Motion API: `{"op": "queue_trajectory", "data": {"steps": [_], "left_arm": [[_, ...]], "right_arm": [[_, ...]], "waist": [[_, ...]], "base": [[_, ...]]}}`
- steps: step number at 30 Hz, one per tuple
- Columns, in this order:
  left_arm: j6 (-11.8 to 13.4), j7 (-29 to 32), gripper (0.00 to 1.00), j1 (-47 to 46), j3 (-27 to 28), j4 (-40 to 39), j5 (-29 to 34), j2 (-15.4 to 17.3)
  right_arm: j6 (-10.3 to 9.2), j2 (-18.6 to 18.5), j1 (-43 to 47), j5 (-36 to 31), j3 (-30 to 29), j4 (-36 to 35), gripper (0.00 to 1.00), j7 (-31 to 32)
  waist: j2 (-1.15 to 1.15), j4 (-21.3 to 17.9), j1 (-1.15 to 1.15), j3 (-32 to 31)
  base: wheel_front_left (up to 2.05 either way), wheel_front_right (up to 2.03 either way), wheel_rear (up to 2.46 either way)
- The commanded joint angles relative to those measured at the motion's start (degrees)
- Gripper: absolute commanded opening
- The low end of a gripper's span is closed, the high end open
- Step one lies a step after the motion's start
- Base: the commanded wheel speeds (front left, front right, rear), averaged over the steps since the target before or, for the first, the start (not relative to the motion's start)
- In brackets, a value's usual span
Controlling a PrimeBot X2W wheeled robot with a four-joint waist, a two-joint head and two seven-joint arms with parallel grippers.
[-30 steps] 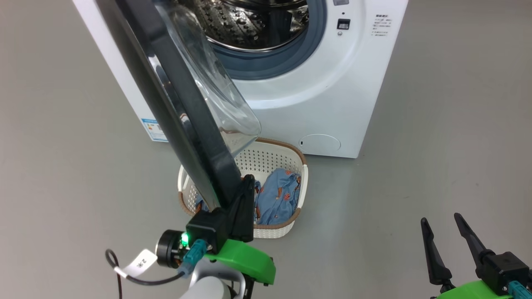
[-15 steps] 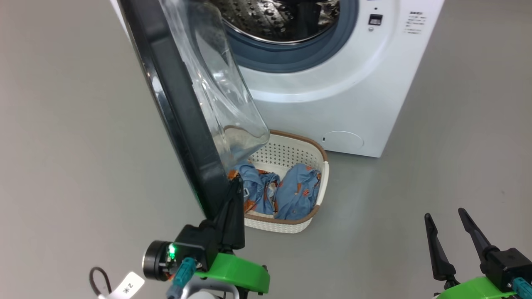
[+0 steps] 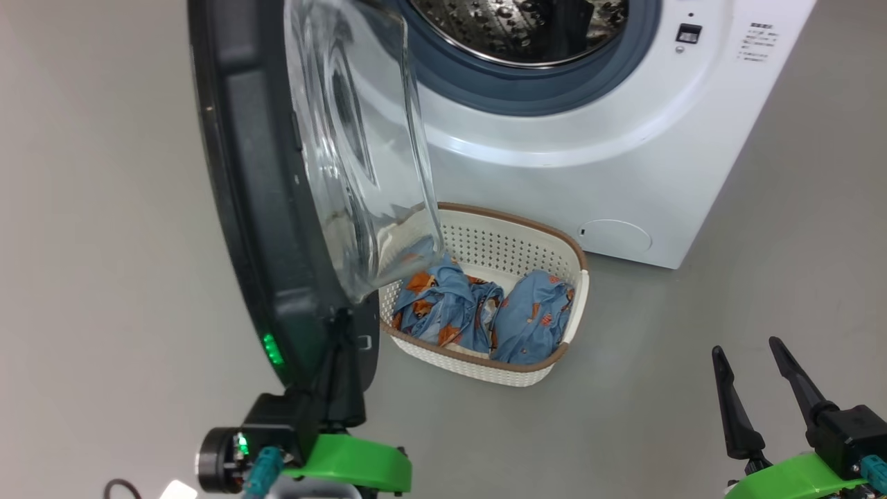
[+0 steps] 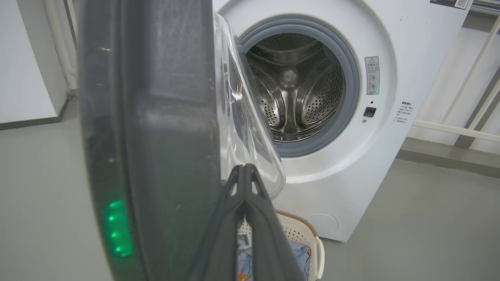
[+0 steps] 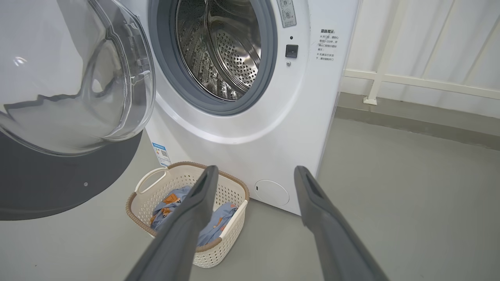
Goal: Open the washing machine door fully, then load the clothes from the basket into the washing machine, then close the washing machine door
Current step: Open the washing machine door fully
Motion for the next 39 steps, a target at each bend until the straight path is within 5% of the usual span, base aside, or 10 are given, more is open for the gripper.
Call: {"op": "queue_trajectory", "data": {"steps": [1, 16, 39], "left_arm": [[1.3, -0.8, 0.0, -0.1, 3.8, -1.4, 0.1, 1.8], [-3.8, -1.2, 0.0, 0.1, 18.1, 1.7, 2.8, 2.3], [-21.1, -1.2, 0.0, -10.9, 51.8, 14.9, 11.8, -4.2]], "right_arm": [[0.5, -1.1, -1.2, -0.2, 1.5, -2.0, 1.0, 0.3], [0.5, -4.1, -2.6, 0.5, 2.6, -5.7, 1.0, 2.3], [0.5, -7.9, -5.6, 1.8, 2.3, -9.6, 1.0, 4.6]], "waist": [[0.0, 0.8, 0.0, 0.4], [0.0, 1.3, 0.0, 4.4], [0.0, 0.6, 0.0, 12.2]], "base": [[0.0, 0.0, 0.0], [0.0, 0.0, 0.0], [0.0, 0.0, 0.0]]}}
